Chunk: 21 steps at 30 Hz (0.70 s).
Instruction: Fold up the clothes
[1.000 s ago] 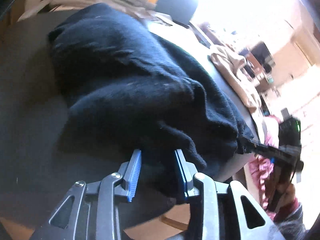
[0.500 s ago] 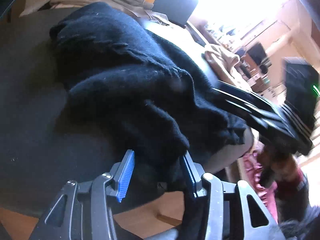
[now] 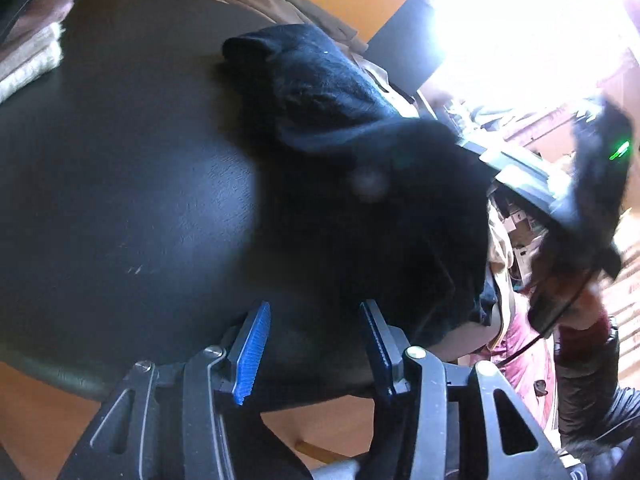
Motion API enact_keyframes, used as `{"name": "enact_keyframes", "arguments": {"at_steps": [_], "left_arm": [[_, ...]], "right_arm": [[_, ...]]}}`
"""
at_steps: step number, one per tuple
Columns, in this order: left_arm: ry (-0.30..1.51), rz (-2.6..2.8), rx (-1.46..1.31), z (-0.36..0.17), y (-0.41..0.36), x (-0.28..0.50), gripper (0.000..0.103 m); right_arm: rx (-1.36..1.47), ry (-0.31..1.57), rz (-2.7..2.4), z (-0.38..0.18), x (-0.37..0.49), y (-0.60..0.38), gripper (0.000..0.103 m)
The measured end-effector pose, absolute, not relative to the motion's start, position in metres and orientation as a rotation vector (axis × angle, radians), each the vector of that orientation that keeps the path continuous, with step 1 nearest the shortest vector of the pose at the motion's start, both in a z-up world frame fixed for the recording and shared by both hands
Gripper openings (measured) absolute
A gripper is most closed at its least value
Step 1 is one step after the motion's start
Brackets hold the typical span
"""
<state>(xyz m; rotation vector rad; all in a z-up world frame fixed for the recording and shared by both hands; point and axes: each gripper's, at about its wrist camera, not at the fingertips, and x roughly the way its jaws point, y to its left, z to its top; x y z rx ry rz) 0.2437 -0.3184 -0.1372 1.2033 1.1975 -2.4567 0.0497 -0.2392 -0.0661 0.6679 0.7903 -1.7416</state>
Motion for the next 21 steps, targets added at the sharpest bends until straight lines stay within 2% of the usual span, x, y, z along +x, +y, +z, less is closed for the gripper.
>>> {"name": "enact_keyframes", "arguments": {"at_steps": [3, 5, 7, 8, 11, 15, 17, 19, 20, 21], "left_arm": [[1.173, -2.490, 1.226, -0.133, -0.313, 0.228, 0.046], [1.157, -2.508, 1.244, -0.129, -0.307, 0.221, 0.046], [1.143, -2.525, 1.260, -0.126, -0.302, 0.210, 0.046], [1.135, -2.533, 1.264, -0.124, -0.300, 0.205, 0.046], [1.086, -2.550, 1.289, -0.119, -0.295, 0.189, 0.046], [1.092, -2.532, 1.295, -0.121, -0.301, 0.173, 0.046], [1.154, -2.514, 1.297, -0.123, -0.307, 0.165, 0.047], [1.149, -2.486, 1.307, -0.125, -0.312, 0.158, 0.047], [1.111, -2.471, 1.311, -0.125, -0.313, 0.155, 0.047], [1.073, -2.456, 1.315, -0.125, -0.315, 0.153, 0.047]], "right_arm": [[0.618, 0.669, -1.901, -0.021, 0.015, -0.216, 0.017], [0.651, 0.544, -2.059, 0.004, -0.038, -0.196, 0.014], [0.749, 0.393, -2.231, 0.011, -0.106, -0.163, 0.006], [0.823, 0.315, -2.295, 0.005, -0.139, -0.143, 0.002], [1.079, 0.092, -2.386, -0.033, -0.215, -0.079, 0.002], [1.225, -0.063, -2.404, -0.081, -0.233, -0.009, 0.004], [1.204, -0.046, -2.334, -0.088, -0.210, -0.001, 0.004], [1.188, 0.015, -2.262, -0.095, -0.186, -0.001, 0.009], [1.174, 0.068, -2.237, -0.097, -0.172, -0.004, 0.019], [1.158, 0.122, -2.218, -0.099, -0.160, -0.008, 0.034]]}}
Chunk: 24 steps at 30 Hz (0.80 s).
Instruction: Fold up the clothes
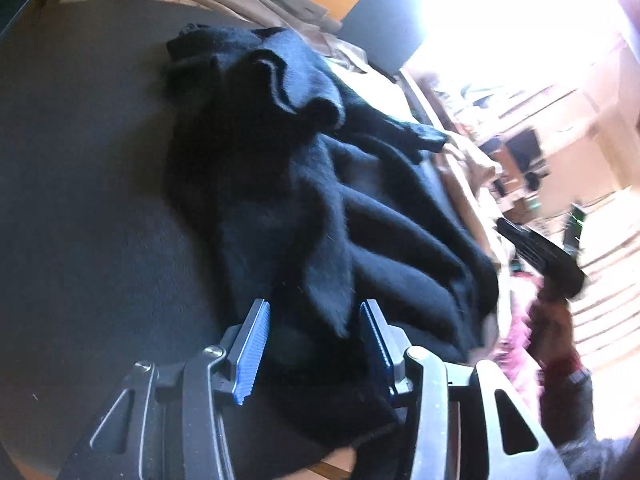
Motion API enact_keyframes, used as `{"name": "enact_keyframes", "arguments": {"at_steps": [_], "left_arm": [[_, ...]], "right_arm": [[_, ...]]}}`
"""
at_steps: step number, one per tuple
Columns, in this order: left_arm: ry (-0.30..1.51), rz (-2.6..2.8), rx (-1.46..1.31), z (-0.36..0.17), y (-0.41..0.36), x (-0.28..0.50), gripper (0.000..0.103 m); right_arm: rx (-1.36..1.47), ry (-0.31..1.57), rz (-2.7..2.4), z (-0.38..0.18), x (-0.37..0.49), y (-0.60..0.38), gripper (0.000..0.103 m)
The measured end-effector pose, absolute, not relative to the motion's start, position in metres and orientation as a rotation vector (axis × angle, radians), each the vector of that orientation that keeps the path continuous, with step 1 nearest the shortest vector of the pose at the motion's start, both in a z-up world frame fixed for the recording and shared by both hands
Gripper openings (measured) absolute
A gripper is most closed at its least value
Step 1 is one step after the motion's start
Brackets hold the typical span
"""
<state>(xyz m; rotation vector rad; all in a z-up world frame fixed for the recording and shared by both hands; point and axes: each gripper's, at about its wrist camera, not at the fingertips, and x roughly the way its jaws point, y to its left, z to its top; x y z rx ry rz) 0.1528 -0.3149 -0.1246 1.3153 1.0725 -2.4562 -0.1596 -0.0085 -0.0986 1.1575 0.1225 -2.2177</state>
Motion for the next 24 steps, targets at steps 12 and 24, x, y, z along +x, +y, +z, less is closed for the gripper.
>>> {"name": "enact_keyframes", "arguments": {"at_steps": [12, 24], "left_arm": [[0.992, -2.459, 1.298, -0.127, -0.322, 0.140, 0.047], [1.096, -2.556, 1.247, -0.136, -0.335, 0.151, 0.044]], "right_arm": [[0.591, 0.938, -1.792, -0.123, -0.046, -0.220, 0.083], [0.795, 0.738, -1.534, -0.132, -0.073, -0.334, 0.011]]}}
